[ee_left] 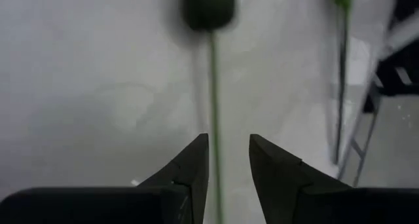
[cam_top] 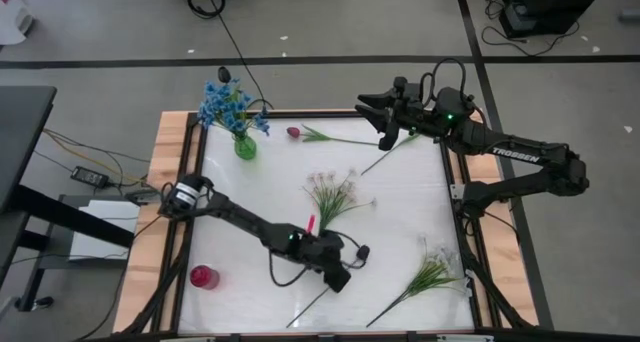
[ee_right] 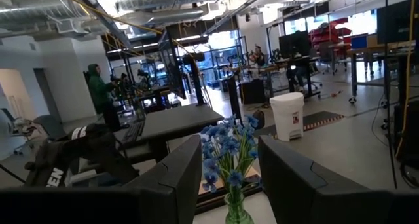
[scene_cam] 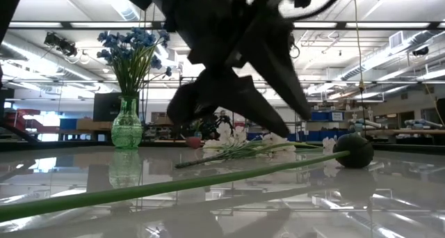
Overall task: Sort flowers into vase by color
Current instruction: Put the black tulip into the green vase
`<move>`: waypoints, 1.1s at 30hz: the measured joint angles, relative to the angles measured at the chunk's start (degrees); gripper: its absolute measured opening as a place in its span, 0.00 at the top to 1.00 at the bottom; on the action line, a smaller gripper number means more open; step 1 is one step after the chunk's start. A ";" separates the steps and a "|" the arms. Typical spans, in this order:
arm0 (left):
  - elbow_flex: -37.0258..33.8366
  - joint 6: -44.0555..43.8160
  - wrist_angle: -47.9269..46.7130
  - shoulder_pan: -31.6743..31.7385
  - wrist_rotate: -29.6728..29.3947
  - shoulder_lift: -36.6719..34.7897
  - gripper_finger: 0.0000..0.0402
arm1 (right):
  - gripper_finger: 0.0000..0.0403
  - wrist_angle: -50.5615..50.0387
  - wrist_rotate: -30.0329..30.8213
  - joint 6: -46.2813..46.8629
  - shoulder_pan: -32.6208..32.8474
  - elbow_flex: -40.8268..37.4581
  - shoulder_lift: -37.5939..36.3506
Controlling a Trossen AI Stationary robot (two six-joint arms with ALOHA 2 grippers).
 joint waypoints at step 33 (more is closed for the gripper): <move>0.07 11.91 3.14 -5.05 -4.69 4.61 0.80 | 0.60 -0.14 0.00 0.00 0.00 0.00 0.00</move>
